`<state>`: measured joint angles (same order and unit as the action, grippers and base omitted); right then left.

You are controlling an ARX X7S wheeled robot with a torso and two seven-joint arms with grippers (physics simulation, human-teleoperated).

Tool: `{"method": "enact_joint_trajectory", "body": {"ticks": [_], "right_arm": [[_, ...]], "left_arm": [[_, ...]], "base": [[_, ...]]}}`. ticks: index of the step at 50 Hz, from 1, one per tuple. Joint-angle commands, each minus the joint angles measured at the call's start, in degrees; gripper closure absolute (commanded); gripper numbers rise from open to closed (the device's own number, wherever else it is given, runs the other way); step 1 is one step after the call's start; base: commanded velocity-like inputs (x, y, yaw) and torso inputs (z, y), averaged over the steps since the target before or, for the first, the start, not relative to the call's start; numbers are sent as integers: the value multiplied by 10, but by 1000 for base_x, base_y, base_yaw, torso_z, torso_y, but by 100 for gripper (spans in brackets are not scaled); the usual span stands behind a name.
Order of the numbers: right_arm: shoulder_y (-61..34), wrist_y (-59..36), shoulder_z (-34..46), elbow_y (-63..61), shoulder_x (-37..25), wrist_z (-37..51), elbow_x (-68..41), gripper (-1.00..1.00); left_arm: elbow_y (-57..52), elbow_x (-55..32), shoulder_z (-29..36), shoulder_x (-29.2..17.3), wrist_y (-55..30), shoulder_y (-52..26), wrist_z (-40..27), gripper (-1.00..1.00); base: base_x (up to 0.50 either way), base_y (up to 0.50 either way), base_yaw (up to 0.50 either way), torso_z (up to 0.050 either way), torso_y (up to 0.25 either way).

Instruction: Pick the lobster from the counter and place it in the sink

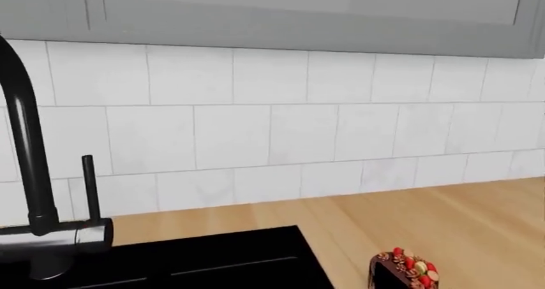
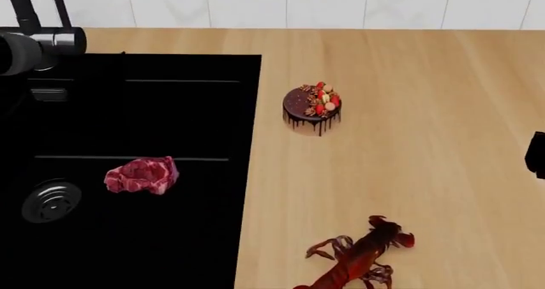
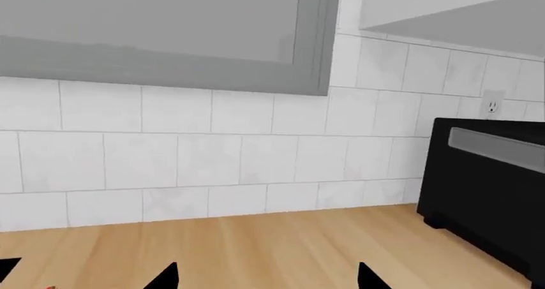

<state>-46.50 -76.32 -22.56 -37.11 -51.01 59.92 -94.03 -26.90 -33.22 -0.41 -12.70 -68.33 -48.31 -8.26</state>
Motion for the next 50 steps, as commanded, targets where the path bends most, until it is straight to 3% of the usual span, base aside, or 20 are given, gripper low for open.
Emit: {"method": "enact_joint_trajectory", "body": {"ticks": [1, 8, 15, 23, 32, 39, 50], "right_arm": [[-2, 6, 7, -1, -3, -5, 6, -100], [11, 11, 0, -5, 0, -24, 23, -100], [13, 15, 10, -5, 10, -35, 37, -100], [27, 22, 3, -10, 13, -34, 38, -100], [34, 28, 4, -12, 15, -36, 39, -100], [49, 31, -3, -17, 15, -39, 42, -100], [85, 40, -25, -25, 21, -59, 60, -100]], "left_arm": [[-6, -5, 12, -6, 3, 4, 4, -100], [-13, -24, 31, 7, -34, -25, 1, -100], [-31, -71, 71, 66, -109, -59, -10, -100], [-29, -91, 135, 119, -133, -49, -41, -100], [-8, -107, 212, 118, -104, -36, -68, -100], [18, -166, 245, 122, -74, -35, -104, -100], [62, -168, 331, 114, -29, -30, -118, -100]], "base": [[0, 0, 0, 0, 0], [0, 0, 0, 0, 0], [0, 0, 0, 0, 0], [0, 0, 0, 0, 0], [0, 0, 0, 0, 0], [0, 0, 0, 0, 0], [0, 0, 0, 0, 0]]}}
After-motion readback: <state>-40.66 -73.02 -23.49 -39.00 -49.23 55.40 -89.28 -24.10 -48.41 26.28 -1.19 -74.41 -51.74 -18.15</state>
